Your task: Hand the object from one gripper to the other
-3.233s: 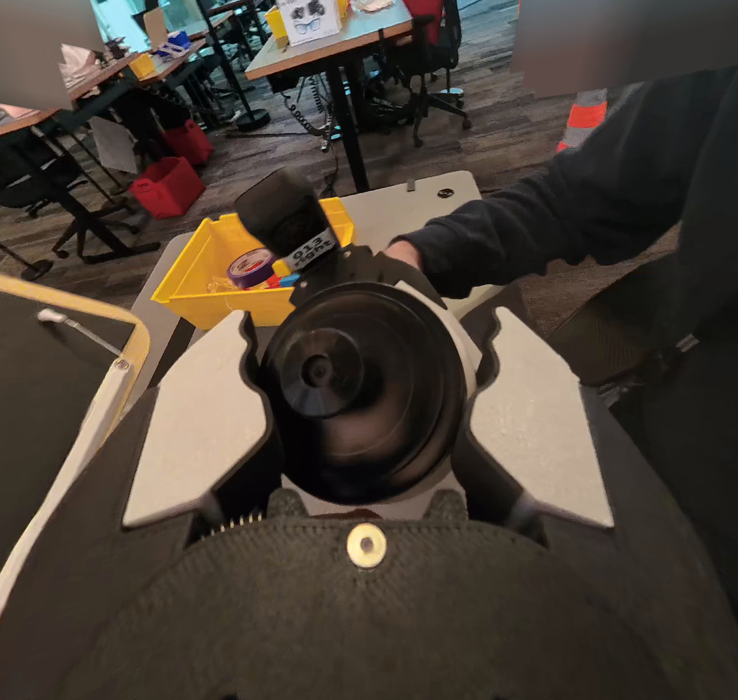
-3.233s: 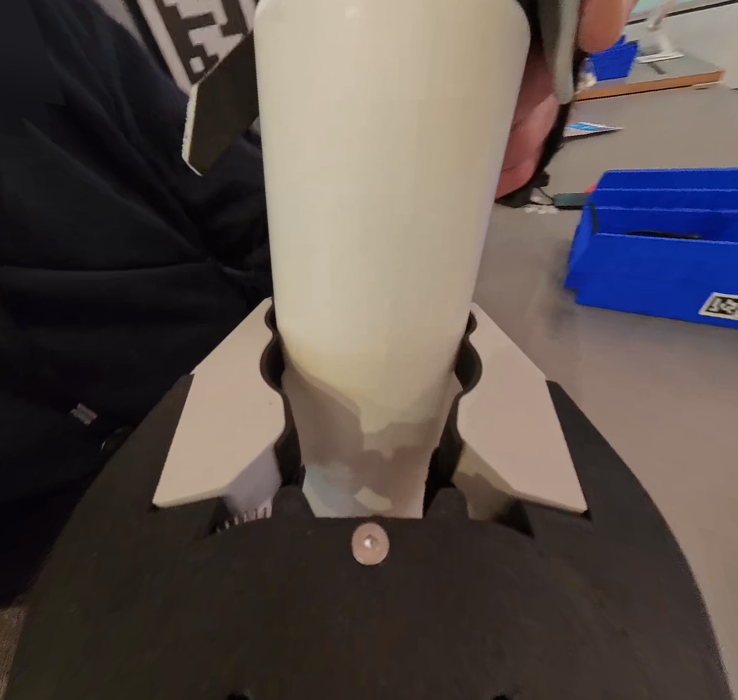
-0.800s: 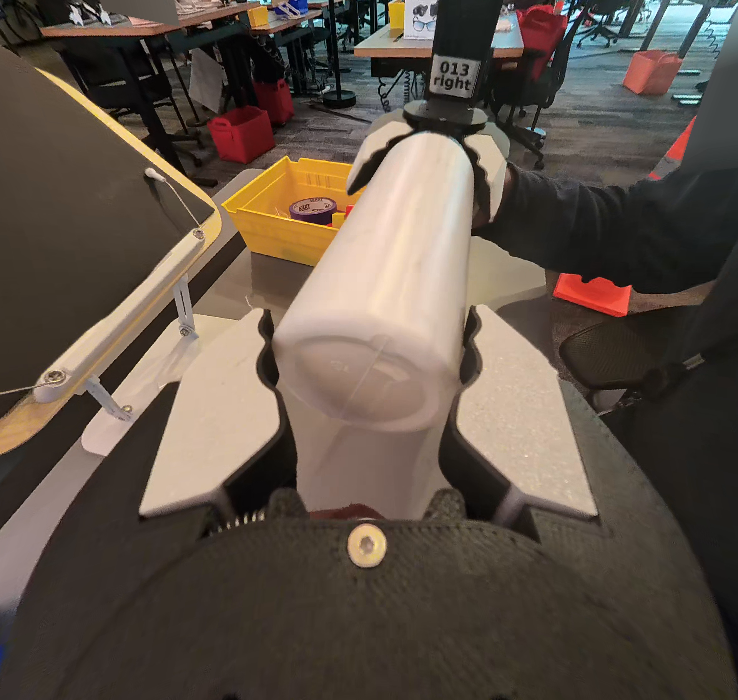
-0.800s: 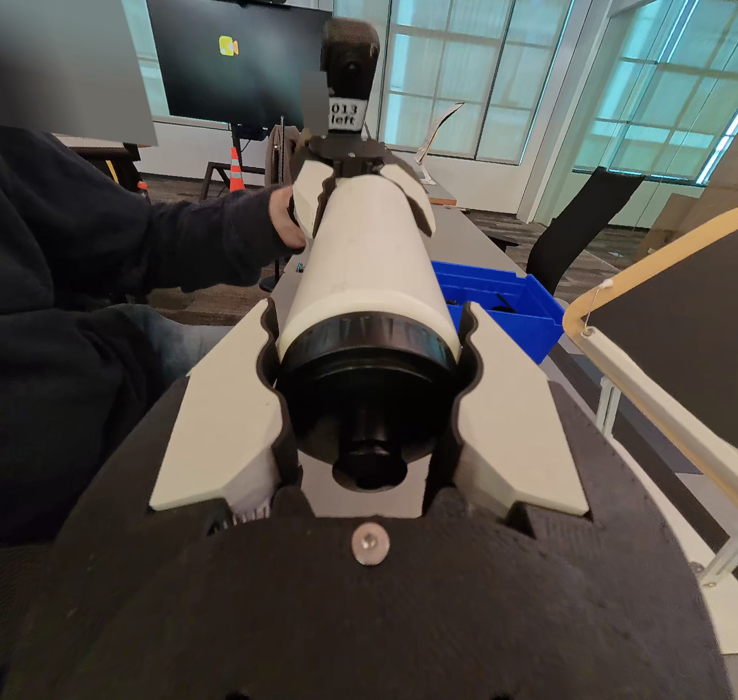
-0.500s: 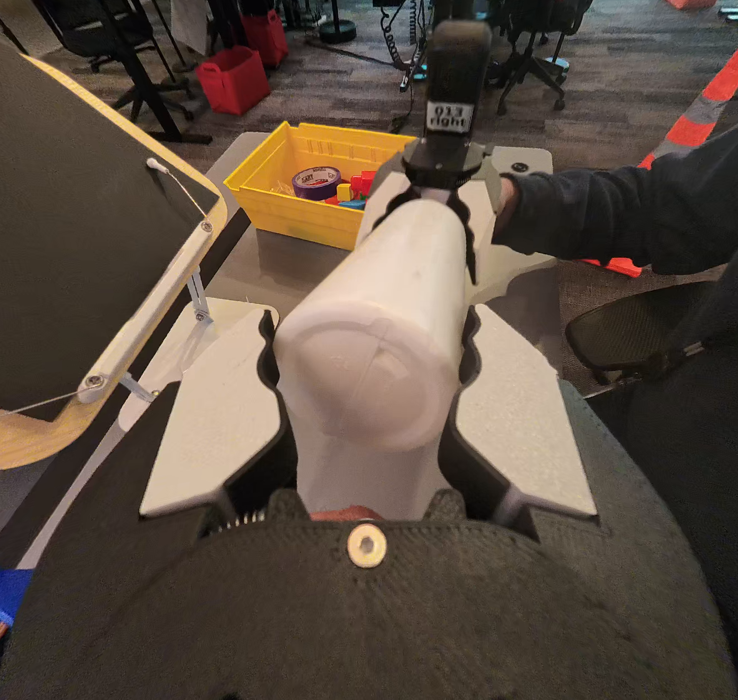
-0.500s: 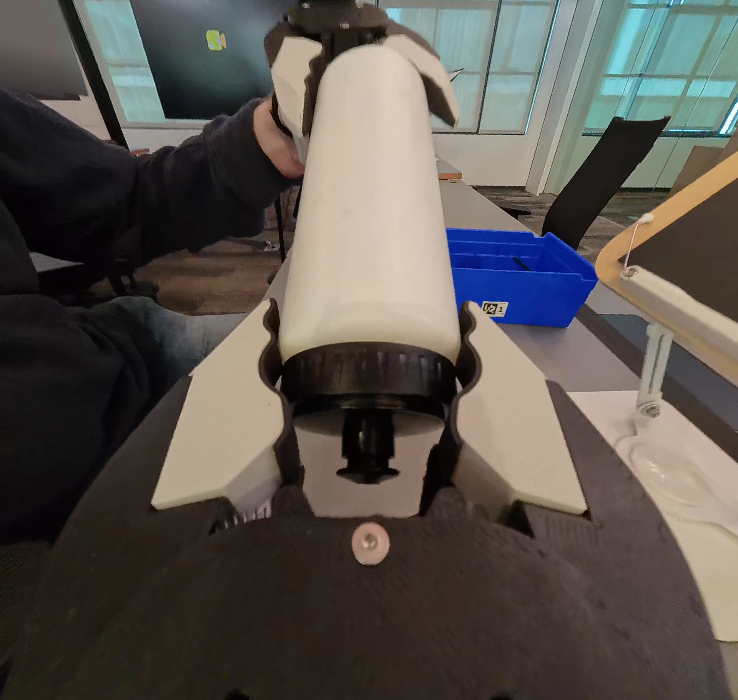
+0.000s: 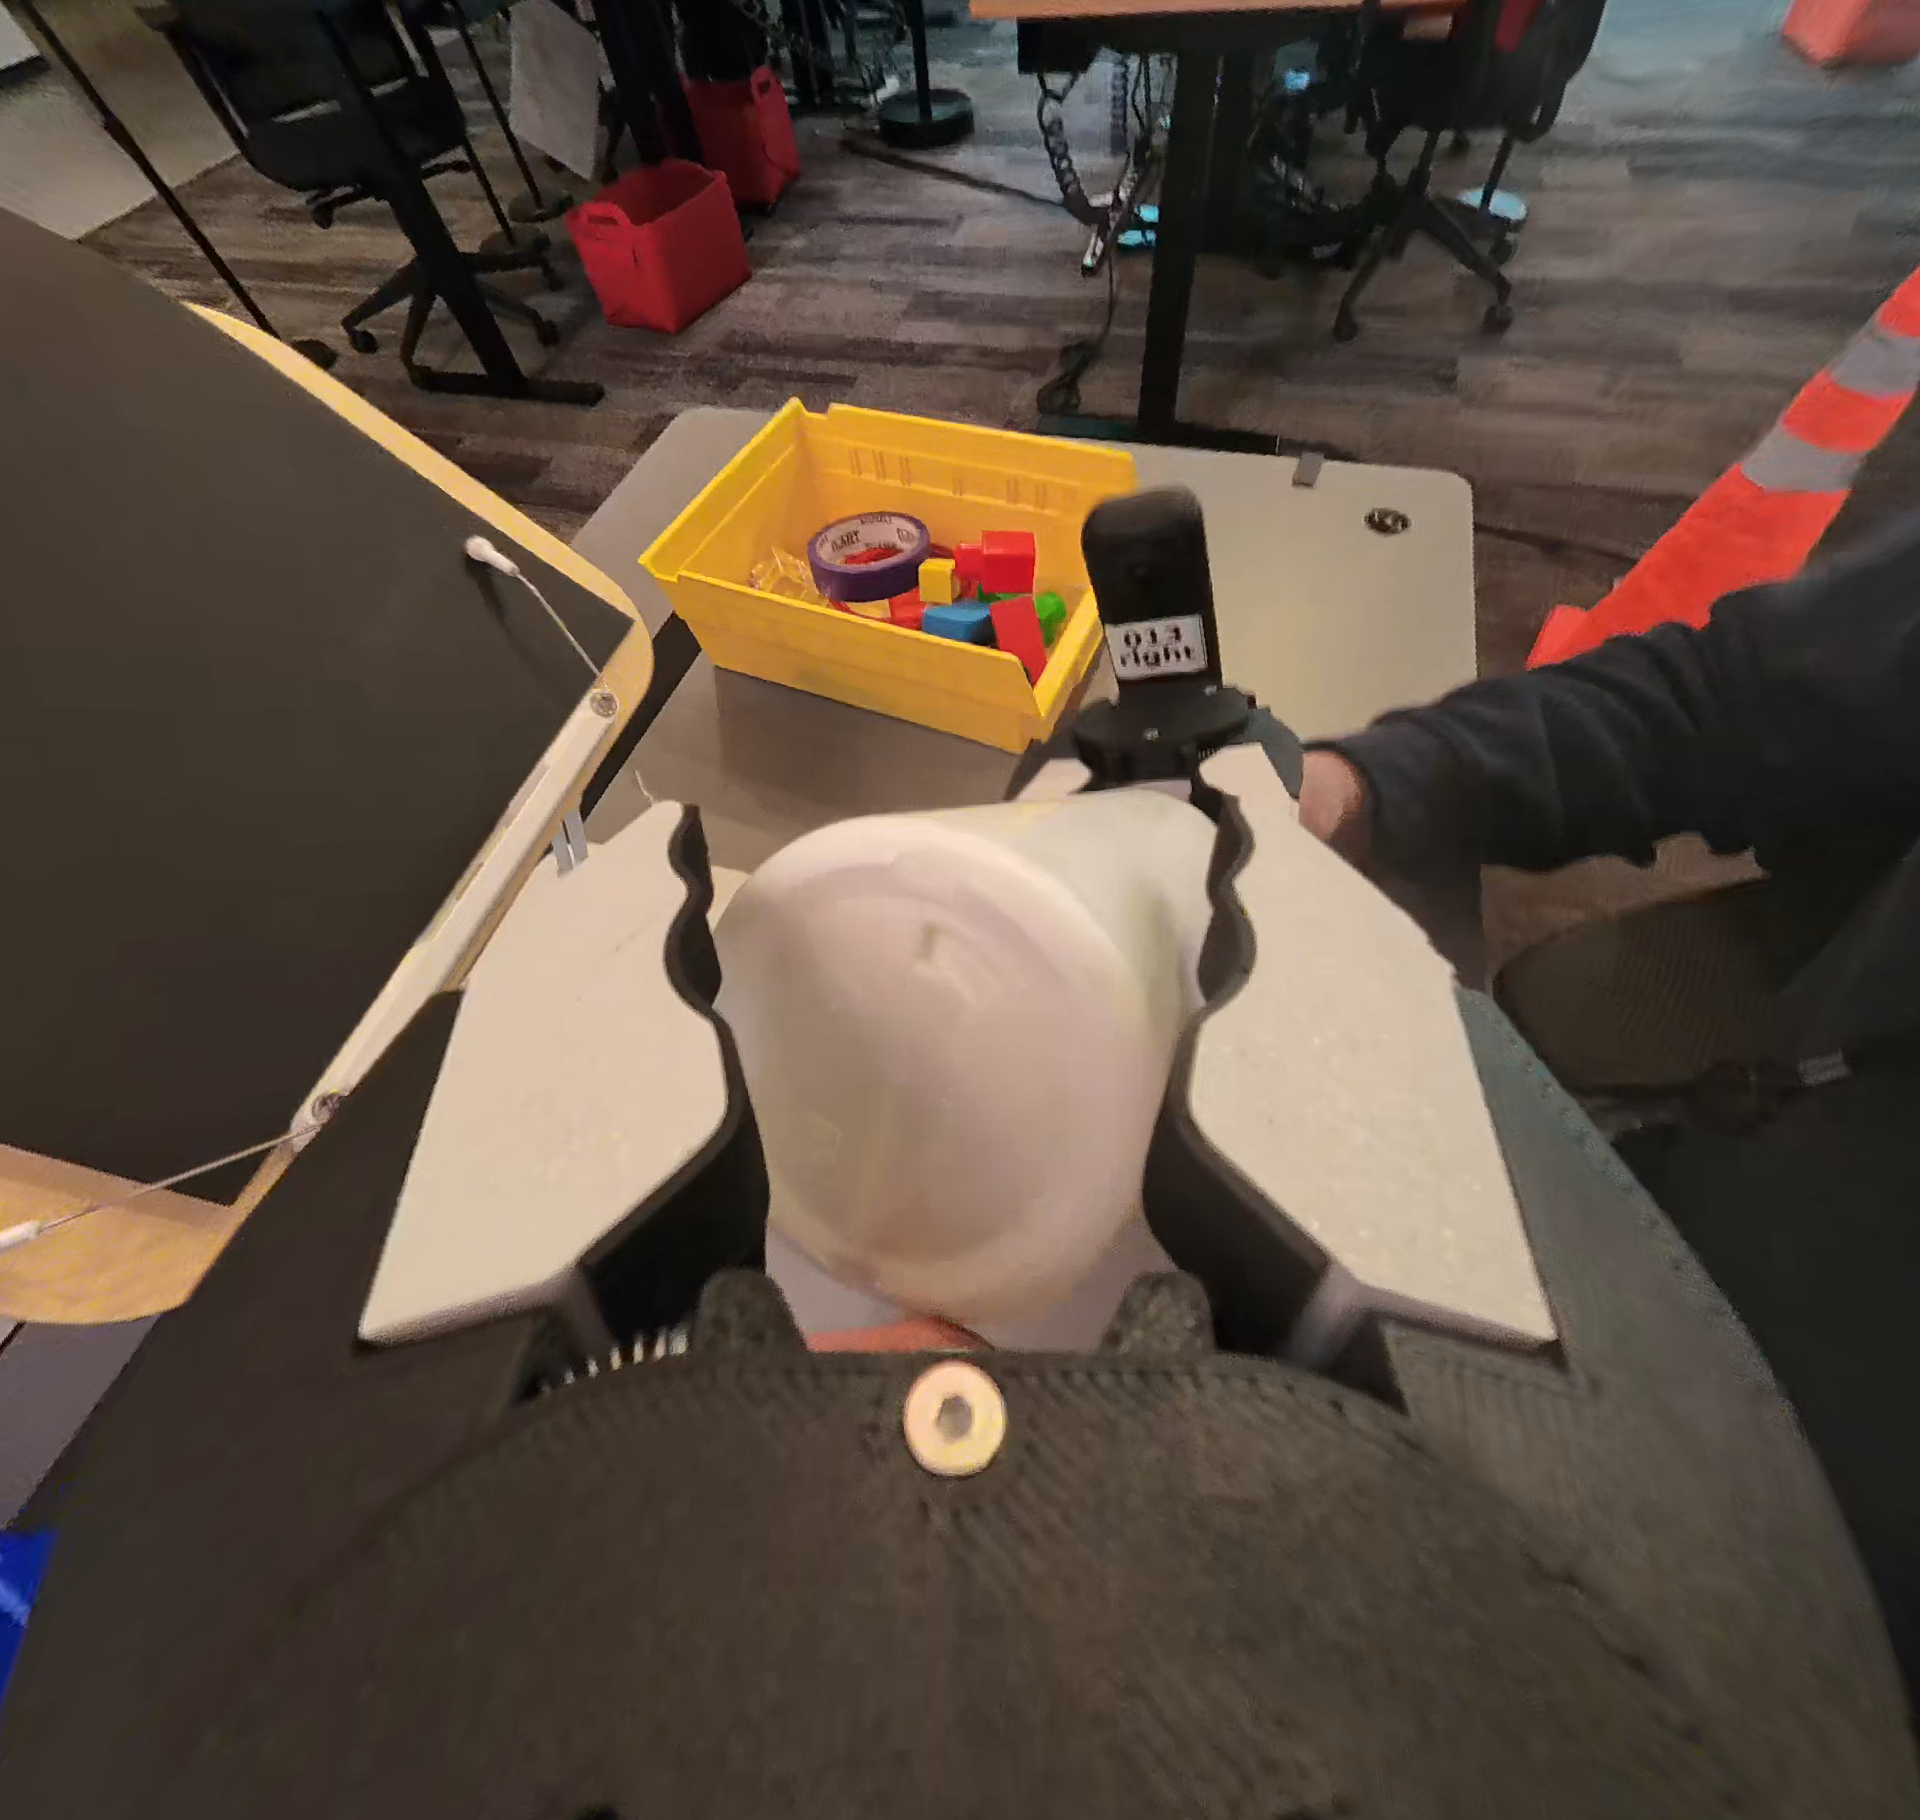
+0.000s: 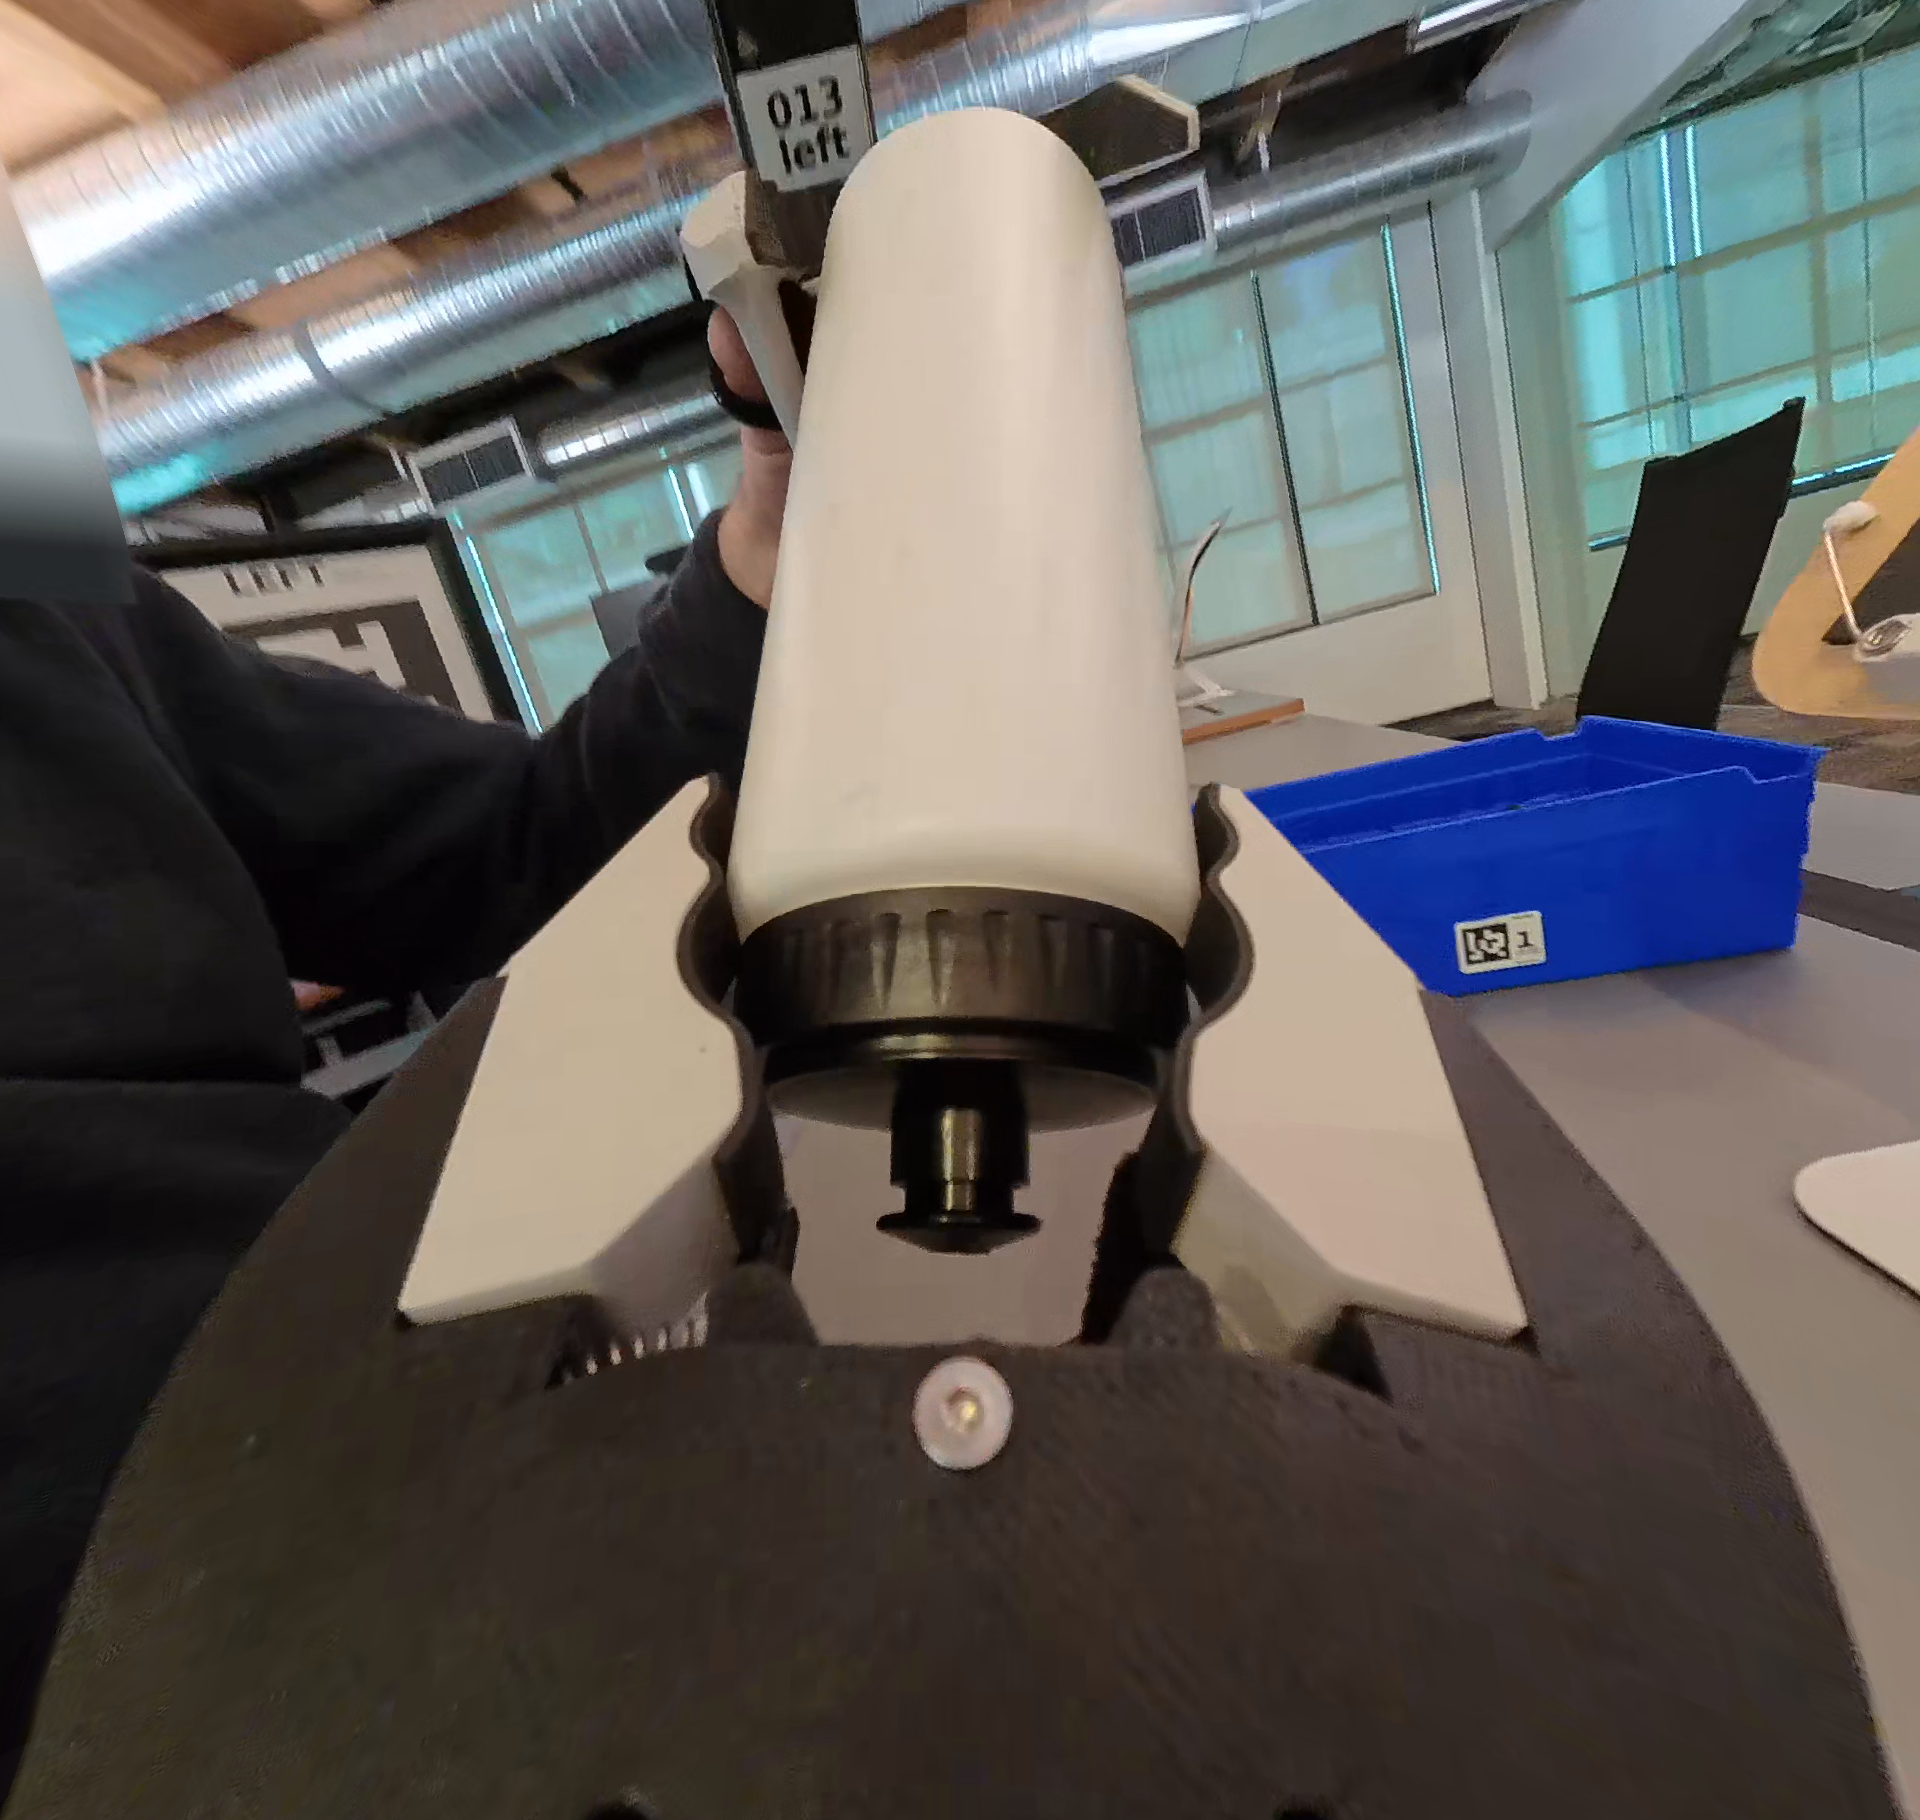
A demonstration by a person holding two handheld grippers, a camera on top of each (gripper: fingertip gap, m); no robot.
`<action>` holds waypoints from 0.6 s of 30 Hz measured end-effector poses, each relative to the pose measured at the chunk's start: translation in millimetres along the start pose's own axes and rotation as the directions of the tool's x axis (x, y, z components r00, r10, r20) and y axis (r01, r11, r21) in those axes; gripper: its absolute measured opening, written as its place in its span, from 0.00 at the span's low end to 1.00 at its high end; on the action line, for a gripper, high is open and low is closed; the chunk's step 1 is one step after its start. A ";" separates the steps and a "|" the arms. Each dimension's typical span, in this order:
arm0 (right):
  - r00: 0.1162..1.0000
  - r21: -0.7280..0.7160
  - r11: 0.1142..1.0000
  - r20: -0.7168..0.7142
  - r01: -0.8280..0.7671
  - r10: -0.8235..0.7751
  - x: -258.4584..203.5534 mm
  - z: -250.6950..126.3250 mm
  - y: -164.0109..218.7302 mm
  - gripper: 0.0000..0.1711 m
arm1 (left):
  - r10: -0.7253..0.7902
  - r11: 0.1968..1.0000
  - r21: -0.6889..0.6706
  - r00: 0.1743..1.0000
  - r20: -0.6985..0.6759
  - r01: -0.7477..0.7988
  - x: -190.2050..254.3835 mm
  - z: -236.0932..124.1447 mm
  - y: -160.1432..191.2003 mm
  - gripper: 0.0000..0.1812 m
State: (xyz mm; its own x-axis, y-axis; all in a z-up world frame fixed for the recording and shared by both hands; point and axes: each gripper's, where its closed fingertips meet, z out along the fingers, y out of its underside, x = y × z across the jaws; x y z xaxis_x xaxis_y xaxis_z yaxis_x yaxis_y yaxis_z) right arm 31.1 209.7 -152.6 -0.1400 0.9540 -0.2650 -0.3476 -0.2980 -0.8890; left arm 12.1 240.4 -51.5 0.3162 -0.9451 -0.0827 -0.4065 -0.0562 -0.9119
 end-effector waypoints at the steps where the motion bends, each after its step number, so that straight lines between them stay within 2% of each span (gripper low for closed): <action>1: 1.000 0.027 0.999 0.008 -0.022 0.022 -0.1 0.1 -1.4 0.50 | -0.015 1.000 0.015 1.000 0.012 0.015 -2.3 0.7 -2.1 0.50; 5: 0.996 0.133 0.987 0.035 -0.088 0.084 2.1 -0.1 -9.8 0.50 | -0.038 0.995 0.098 0.998 0.056 0.033 -6.4 -0.4 -12.5 0.54; 11: 0.994 0.218 0.972 0.074 -0.089 0.074 0.2 4.8 -24.0 0.50 | -0.200 0.924 0.349 0.976 0.088 0.158 -13.4 -12.3 -16.7 0.59; 14: 0.995 0.219 0.972 0.082 -0.079 0.062 -2.8 13.9 -22.7 0.50 | -0.301 0.853 0.450 0.953 0.012 0.264 -7.4 -3.5 -8.5 0.63; 16: 0.994 0.218 0.973 0.090 -0.075 0.057 -6.1 21.0 -18.1 0.50 | -0.335 0.806 0.508 0.942 -0.031 0.304 -3.3 3.2 -5.0 0.61; 18: 0.996 0.202 0.977 0.077 -0.064 0.049 -7.1 28.3 -9.9 0.50 | -0.343 0.801 0.500 0.937 -0.070 0.330 4.8 16.0 1.5 0.60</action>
State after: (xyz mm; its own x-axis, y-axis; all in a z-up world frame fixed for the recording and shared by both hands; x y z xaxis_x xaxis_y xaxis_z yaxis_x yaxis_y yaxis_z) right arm 9.2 204.9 -131.3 -0.2277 0.9328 -0.2793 -0.5180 -0.3589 -0.7765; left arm 26.7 240.9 -59.7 0.3759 -0.8884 0.2634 0.2075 -0.1963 -0.9583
